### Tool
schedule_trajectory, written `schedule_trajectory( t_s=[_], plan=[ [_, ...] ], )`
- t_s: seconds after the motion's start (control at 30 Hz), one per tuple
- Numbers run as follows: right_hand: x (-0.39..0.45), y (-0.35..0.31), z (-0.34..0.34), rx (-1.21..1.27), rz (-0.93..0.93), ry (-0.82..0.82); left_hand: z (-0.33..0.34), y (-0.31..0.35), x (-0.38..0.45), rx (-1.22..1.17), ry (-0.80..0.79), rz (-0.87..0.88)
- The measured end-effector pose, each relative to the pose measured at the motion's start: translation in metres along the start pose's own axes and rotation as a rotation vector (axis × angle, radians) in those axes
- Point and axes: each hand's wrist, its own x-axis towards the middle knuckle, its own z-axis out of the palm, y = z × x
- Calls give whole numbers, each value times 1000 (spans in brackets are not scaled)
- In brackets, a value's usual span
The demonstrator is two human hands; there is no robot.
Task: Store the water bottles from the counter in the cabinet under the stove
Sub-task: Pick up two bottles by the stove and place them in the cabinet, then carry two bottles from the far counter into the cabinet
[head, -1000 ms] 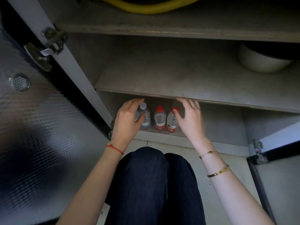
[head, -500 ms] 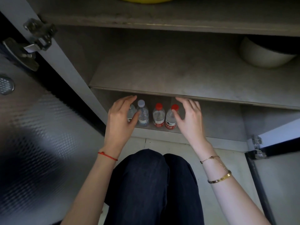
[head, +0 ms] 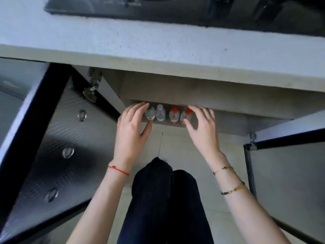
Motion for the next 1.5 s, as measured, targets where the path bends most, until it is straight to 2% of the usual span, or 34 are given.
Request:
schedule_trajectory(
  t_s=[0.13,0.37,0.63,0.83,1.0,1.27,1.5],
  plan=[
    [-29,-50,-74,-12,6,-41,-77,44,-20,17,-30,1],
    [-87,-129,-208,21,15,12,-207,123,-53,13,-55,-30],
    [-137,-180,-307,-20,30,66,-300,188,-78,27,-84,31],
    [-167,-194,-335,-40,41,133,-325,212,-81,5,-91,139],
    [-196,-199,-351,-51,131,257,-333,231,-72,-39,-158,271],
    [-270,-190,-375,-76,390,448,-311,284,-69,-124,-314,559],
    [-350,-157,-400,-57,655,574,-266,366,-90,-166,-447,838]
  ],
)
